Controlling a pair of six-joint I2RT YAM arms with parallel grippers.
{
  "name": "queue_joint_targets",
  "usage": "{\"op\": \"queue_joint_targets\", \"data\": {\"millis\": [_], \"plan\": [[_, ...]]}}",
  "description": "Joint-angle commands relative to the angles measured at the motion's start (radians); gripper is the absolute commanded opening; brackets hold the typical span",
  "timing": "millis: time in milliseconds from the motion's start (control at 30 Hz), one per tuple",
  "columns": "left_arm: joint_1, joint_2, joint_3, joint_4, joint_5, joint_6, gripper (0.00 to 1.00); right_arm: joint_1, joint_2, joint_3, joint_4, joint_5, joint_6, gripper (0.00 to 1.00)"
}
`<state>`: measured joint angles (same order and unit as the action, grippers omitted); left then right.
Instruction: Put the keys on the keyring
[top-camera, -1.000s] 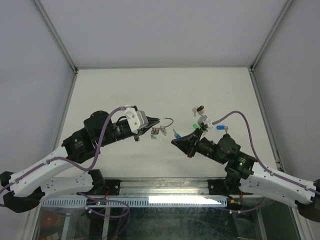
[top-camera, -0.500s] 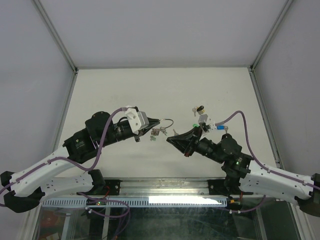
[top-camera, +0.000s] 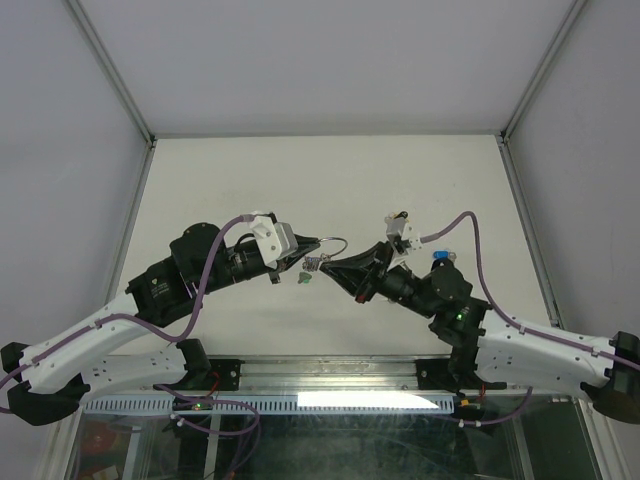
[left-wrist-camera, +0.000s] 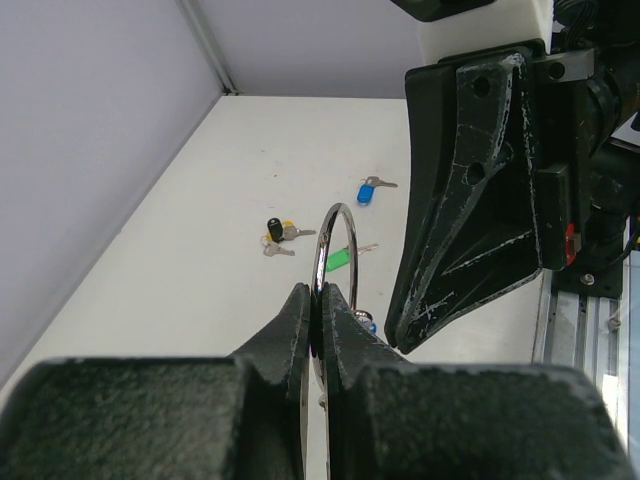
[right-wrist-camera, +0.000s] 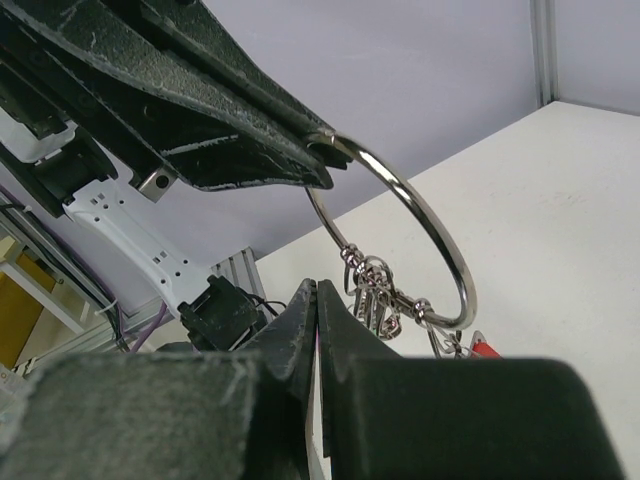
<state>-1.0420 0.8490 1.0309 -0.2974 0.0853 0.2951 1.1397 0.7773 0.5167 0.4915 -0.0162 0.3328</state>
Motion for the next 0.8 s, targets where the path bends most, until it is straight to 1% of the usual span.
{"op": "queue_joint_targets", "data": {"millis": [0,167,433,533,633,767], "plan": [[-0.01,-0.013,0.002,0.077,0.026,-0.021,0.0,0.005,0.022,0.058,0.103,0.026,-0.021,0.0],[-0.01,-0.013,0.003,0.077,0.038,-0.02,0.0,0.005,0.045,0.066,0.111,0.094,-0.017,0.0],[-0.011,-0.016,0.004,0.077,0.064,-0.022,0.0,0.006,0.075,0.111,0.01,0.229,0.007,0.0],[-0.01,-0.014,0.003,0.08,0.077,-0.021,0.0,0.005,0.087,0.124,-0.013,0.232,0.015,0.0],[-0.01,-0.014,-0.001,0.084,0.068,-0.02,0.0,0.006,0.084,0.12,-0.007,0.199,0.009,0.0],[-0.01,-0.022,-0.012,0.097,0.033,-0.03,0.0,0.006,0.026,0.075,0.003,0.153,-0.008,0.01]]}}
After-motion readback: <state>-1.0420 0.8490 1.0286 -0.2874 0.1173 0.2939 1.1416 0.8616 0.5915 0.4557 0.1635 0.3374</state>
